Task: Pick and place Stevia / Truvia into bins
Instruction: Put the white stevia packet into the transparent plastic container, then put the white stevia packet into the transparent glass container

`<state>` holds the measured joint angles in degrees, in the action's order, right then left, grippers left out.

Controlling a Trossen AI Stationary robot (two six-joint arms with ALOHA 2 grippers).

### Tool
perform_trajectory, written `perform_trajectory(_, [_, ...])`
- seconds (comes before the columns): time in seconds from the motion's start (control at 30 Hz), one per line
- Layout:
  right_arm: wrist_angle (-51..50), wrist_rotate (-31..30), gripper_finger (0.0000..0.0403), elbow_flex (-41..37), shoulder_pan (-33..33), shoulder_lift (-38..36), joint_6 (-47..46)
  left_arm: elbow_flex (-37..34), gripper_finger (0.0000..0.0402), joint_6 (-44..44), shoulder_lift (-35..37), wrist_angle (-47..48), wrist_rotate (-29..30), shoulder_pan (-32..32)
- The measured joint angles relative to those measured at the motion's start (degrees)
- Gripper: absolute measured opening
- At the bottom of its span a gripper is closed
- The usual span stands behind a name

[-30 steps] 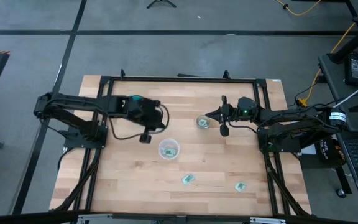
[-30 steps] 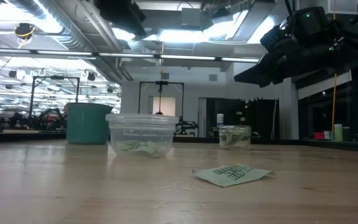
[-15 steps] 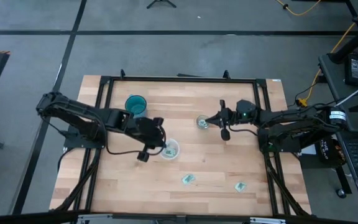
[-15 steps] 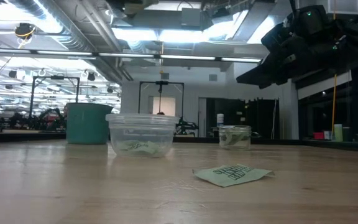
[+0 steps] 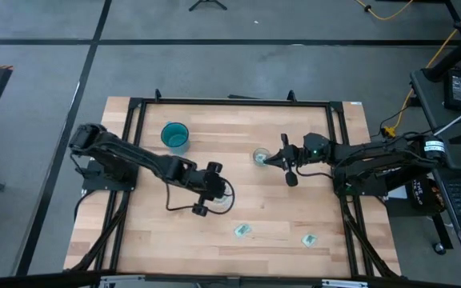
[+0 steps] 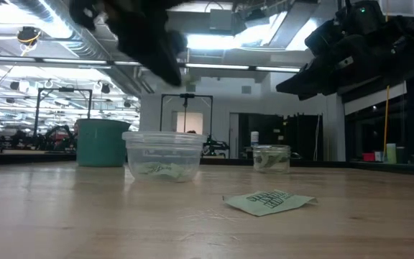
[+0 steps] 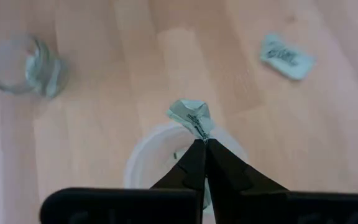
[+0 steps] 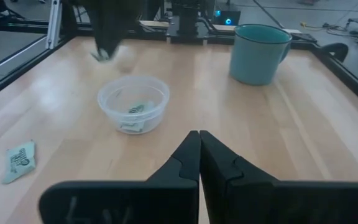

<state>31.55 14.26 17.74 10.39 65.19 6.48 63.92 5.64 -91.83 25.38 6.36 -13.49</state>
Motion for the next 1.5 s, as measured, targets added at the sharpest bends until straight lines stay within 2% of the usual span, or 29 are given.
perform_trajectory(0.3, [-0.48,0.00,0.0006,0.00,-2.28,0.00,-0.37,-0.02,0.0003,-1.89,-6.94,0.49,0.04,1.53])
perform_trajectory(0.67, [-1.39,0.00,0.0006,0.00,-4.00,0.00,-0.48,-0.02,0.0008,-2.09,-7.59,0.53,0.01,2.07])
perform_trajectory(0.93, [-1.92,-0.02,0.0006,-0.02,-3.98,0.00,-1.76,-0.02,0.0039,-5.69,-7.59,0.66,1.71,2.09])
perform_trajectory(1.27, [-3.54,-0.02,0.0006,-0.02,-3.98,0.00,-3.26,-0.02,0.0103,-6.59,-7.57,1.43,6.09,1.55])
perform_trajectory(1.4, [-3.58,-0.02,0.0006,-0.02,-4.00,0.00,-3.21,0.74,0.0107,-6.53,-7.24,2.35,5.53,1.54])
perform_trajectory(1.5, [-3.61,-0.02,0.0006,-0.02,-3.98,0.00,-3.31,3.47,0.0097,-6.23,-7.23,7.06,5.38,1.48])
